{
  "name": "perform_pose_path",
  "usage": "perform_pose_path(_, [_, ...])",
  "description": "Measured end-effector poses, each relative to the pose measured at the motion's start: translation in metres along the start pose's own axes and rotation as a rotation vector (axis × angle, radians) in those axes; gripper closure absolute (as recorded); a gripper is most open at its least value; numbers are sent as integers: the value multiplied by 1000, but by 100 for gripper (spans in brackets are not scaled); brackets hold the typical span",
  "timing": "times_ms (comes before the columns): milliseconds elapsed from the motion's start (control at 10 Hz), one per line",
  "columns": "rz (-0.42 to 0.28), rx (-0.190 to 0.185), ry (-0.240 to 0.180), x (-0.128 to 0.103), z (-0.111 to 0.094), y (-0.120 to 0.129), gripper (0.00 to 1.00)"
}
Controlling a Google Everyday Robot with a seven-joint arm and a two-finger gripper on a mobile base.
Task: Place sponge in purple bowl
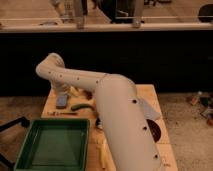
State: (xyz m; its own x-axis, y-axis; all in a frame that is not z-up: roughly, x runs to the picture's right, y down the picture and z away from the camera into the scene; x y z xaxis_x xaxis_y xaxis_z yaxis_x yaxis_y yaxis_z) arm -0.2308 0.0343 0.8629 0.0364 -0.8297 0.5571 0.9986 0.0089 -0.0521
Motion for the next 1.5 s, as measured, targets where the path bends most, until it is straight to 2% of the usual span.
perform_pose_path(300, [-10,2,-44,13,15,-5,20])
perform_pose_path(600, [-25,-14,-90,21,32,-13,20])
perform_pose_path(1200, [-66,-45,-131,25,54,-39,20])
perform_pose_path(1500, [-114,-62,-150,26,69,-59,20])
